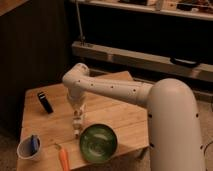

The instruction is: Knock the eraser over

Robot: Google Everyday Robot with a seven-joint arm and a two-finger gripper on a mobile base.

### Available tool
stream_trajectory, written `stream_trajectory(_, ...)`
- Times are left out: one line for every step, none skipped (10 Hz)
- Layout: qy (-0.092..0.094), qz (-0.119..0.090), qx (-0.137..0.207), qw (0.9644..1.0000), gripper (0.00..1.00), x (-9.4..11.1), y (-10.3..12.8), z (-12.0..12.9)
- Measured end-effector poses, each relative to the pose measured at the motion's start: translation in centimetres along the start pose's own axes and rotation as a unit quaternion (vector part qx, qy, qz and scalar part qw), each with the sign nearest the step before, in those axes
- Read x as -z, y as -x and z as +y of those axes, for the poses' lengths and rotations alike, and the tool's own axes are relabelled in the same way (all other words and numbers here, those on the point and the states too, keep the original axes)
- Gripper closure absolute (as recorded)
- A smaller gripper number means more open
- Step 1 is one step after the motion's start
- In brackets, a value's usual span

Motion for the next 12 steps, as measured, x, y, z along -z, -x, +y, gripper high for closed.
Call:
stream_trajectory(0.000, 0.000, 0.000, 1.0000, 0.97, 0.0, 0.0, 0.0)
stream_trajectory(0.000, 0.000, 0.000, 1.0000, 0.97, 0.0, 0.0, 0.0)
stream_trajectory(0.000, 0.000, 0.000, 1.0000, 0.97, 0.0, 0.0, 0.0)
stream_trajectory(0.000, 0.000, 0.000, 1.0000, 0.97, 0.0, 0.0, 0.0)
stream_trajectory(0.000, 0.000, 0.000, 1.0000, 0.97, 0.0, 0.0, 0.0)
stream_trajectory(0.000, 0.000, 0.000, 1.0000, 0.97, 0.0, 0.0, 0.0)
stream_trajectory(0.000, 0.000, 0.000, 1.0000, 0.97, 0.0, 0.0, 0.0)
stream_trajectory(0.000, 0.001, 0.000, 1.0000, 0.97, 0.1, 0.0, 0.0)
stream_trajectory(-0.002, 0.004, 0.000, 1.0000, 0.97, 0.2, -0.2, -0.1)
stream_trajectory(-0.003, 0.007, 0.004, 1.0000, 0.97, 0.6, -0.7, 0.1)
stream_trajectory(-0.003, 0.011, 0.009, 0.9999, 0.97, 1.7, -1.7, 0.5)
stream_trajectory(-0.001, 0.016, 0.016, 0.9997, 0.97, 3.4, -3.1, 0.7)
